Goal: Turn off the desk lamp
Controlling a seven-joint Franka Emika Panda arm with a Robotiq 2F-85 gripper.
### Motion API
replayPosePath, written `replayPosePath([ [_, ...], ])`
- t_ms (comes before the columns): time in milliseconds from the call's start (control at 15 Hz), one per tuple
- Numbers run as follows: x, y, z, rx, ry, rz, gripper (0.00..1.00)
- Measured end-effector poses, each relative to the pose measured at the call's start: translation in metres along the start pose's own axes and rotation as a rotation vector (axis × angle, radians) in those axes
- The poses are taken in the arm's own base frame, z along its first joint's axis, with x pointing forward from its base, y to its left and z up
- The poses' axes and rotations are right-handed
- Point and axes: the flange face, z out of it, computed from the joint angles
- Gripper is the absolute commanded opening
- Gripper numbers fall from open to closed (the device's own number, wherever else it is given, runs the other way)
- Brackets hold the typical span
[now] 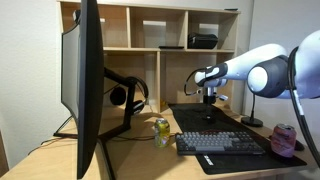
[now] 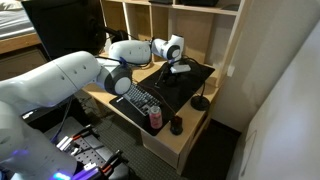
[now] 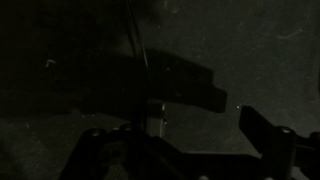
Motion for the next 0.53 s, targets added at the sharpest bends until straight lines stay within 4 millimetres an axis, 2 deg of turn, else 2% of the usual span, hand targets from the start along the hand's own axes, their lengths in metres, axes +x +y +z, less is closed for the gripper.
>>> replayPosePath([
  [267, -0.001, 0.005, -0.008, -0.04, 0.017, 0.003, 1.0],
  [533, -0.001, 0.01, -0.032, -0.088, 0.038, 0.007, 1.0],
])
